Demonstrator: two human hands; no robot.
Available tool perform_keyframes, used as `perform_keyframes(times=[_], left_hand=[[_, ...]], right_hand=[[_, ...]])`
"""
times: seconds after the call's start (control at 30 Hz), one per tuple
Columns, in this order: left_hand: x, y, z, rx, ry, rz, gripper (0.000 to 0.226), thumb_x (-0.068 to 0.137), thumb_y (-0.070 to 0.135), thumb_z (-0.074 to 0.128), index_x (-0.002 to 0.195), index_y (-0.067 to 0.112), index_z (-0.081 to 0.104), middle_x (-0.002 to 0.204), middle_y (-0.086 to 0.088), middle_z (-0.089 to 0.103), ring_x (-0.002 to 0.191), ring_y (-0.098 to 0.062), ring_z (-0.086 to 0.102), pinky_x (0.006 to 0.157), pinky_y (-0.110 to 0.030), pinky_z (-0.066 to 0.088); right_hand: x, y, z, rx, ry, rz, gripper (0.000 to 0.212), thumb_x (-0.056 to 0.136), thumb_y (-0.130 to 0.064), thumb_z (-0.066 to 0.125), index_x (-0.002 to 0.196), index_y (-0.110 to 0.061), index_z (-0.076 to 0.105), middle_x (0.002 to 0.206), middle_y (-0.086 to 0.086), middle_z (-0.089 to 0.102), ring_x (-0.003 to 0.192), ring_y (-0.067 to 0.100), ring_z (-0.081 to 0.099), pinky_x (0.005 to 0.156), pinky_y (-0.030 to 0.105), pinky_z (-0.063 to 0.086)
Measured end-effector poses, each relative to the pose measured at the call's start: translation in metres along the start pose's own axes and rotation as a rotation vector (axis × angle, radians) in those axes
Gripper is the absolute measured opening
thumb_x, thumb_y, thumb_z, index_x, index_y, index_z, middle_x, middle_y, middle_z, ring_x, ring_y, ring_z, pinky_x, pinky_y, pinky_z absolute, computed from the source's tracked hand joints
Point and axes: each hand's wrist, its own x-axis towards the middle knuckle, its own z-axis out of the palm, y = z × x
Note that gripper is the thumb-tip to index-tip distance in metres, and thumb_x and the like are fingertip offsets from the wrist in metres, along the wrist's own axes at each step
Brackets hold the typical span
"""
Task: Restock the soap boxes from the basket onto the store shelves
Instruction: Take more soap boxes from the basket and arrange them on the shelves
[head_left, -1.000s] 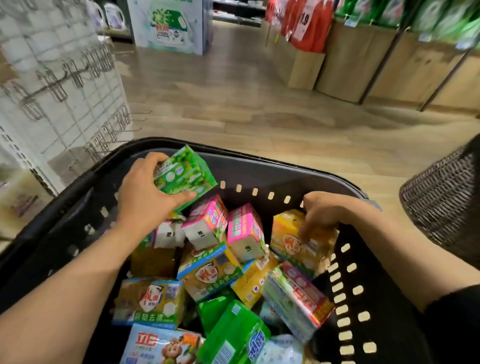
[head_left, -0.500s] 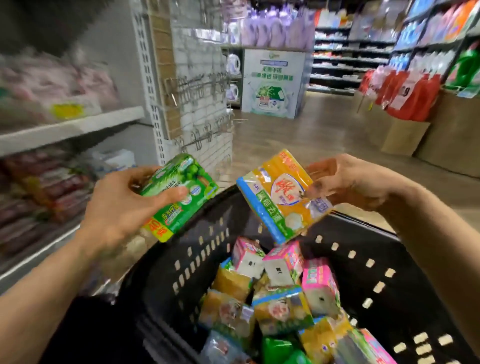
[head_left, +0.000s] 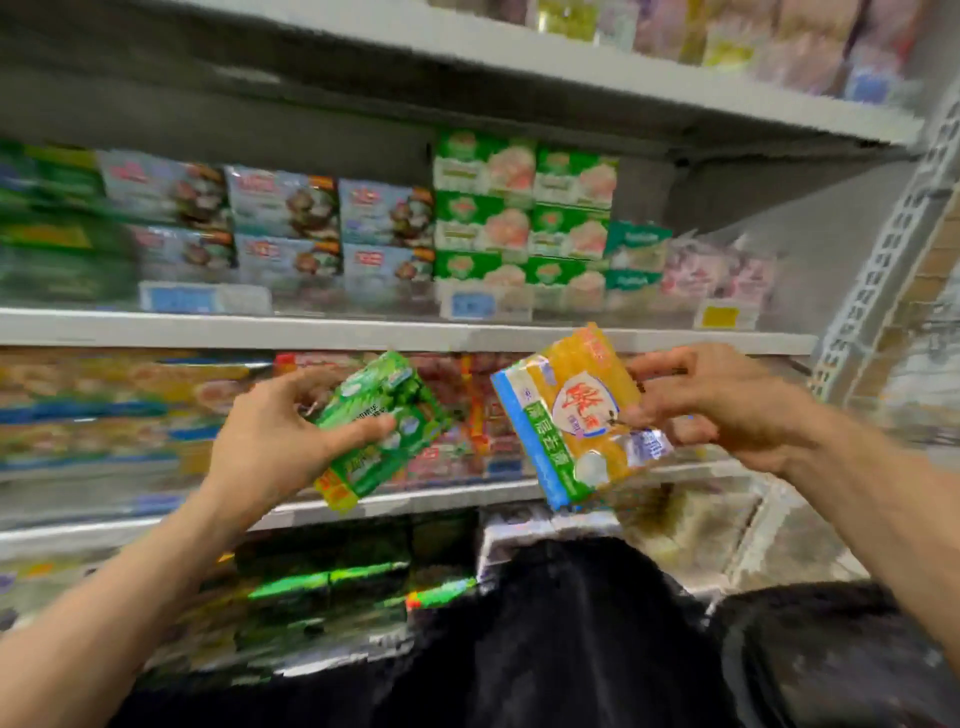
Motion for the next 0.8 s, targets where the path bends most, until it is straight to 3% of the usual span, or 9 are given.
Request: perform_keyframes(times=[0.1, 0.23, 0.3, 0.4, 0.53, 0.63, 0.7, 0.8], left_hand=[[-0.014, -0.049, -0.036, 0.054, 0.06, -0.121, 0.089, 0.031, 0.092, 0.055, 0.098, 0.036, 0.07, 0.09, 0.011, 0.068, 0.088, -0.011, 0.064, 0.076, -0.033, 0.05], [-0.027, -0.098, -0.077, 0.086, 0.104, -0.239, 0.085, 0.03, 0.093, 0.056, 0.097, 0.043, 0.067, 0.091, 0.013, 0.068, 0.094, -0.011, 0.065, 0.082, -0.038, 0.052], [-0.032, -0.113, -0.096, 0.131, 0.113, -0.277, 0.085, 0.033, 0.089, 0.062, 0.103, 0.042, 0.068, 0.09, 0.014, 0.066, 0.097, -0.011, 0.064, 0.081, -0.036, 0.051], [-0.037, -0.135, -0.123, 0.265, 0.151, -0.366, 0.077, 0.048, 0.077, 0.075, 0.111, 0.036, 0.067, 0.108, 0.007, 0.07, 0.105, -0.016, 0.063, 0.076, -0.033, 0.046], [-0.046, -0.167, -0.158, 0.427, 0.189, -0.506, 0.076, 0.053, 0.076, 0.074, 0.118, 0.037, 0.064, 0.116, 0.007, 0.068, 0.111, -0.02, 0.061, 0.074, -0.031, 0.041], [-0.053, -0.189, -0.178, 0.455, 0.239, -0.588, 0.077, 0.053, 0.077, 0.073, 0.118, 0.037, 0.065, 0.112, 0.003, 0.069, 0.108, -0.024, 0.062, 0.074, -0.032, 0.043], [-0.056, -0.198, -0.188, 0.484, 0.271, -0.635, 0.076, 0.053, 0.076, 0.074, 0.118, 0.037, 0.065, 0.112, 0.001, 0.069, 0.108, -0.026, 0.062, 0.072, -0.032, 0.042], [-0.056, -0.21, -0.2, 0.492, 0.354, -0.687, 0.074, 0.056, 0.071, 0.077, 0.118, 0.033, 0.065, 0.113, -0.001, 0.069, 0.108, -0.029, 0.062, 0.071, -0.032, 0.04]], right_hand=[[0.034, -0.016, 0.064, -0.076, -0.119, 0.013, 0.081, 0.033, -0.01, 0.08, 0.112, -0.005, 0.063, 0.083, 0.009, 0.065, 0.055, 0.007, 0.059, 0.037, 0.014, 0.039], [0.07, -0.025, 0.145, -0.174, -0.238, 0.032, 0.076, 0.035, -0.012, 0.082, 0.108, -0.009, 0.065, 0.103, 0.017, 0.071, 0.077, 0.018, 0.065, 0.044, 0.018, 0.045], [0.083, -0.027, 0.181, -0.212, -0.302, 0.042, 0.068, 0.041, -0.006, 0.084, 0.106, -0.01, 0.064, 0.104, 0.019, 0.07, 0.079, 0.02, 0.064, 0.047, 0.02, 0.045], [0.101, -0.028, 0.229, -0.261, -0.352, 0.031, 0.063, 0.049, 0.005, 0.088, 0.107, -0.008, 0.065, 0.095, 0.017, 0.063, 0.078, 0.019, 0.058, 0.056, 0.027, 0.041], [0.12, -0.026, 0.29, -0.38, -0.392, -0.095, 0.066, 0.043, -0.007, 0.092, 0.105, -0.009, 0.069, 0.086, 0.011, 0.067, 0.075, 0.016, 0.057, 0.067, 0.034, 0.044], [0.131, -0.029, 0.338, -0.456, -0.428, -0.202, 0.067, 0.045, -0.013, 0.093, 0.108, -0.01, 0.069, 0.092, 0.007, 0.071, 0.076, 0.013, 0.061, 0.066, 0.027, 0.048], [0.138, -0.034, 0.369, -0.476, -0.438, -0.269, 0.072, 0.046, -0.014, 0.094, 0.113, -0.007, 0.068, 0.098, 0.004, 0.07, 0.083, 0.013, 0.063, 0.079, 0.03, 0.053], [0.152, -0.041, 0.407, -0.484, -0.426, -0.338, 0.073, 0.047, -0.011, 0.094, 0.114, -0.004, 0.067, 0.098, 0.005, 0.069, 0.084, 0.015, 0.064, 0.082, 0.032, 0.054]])
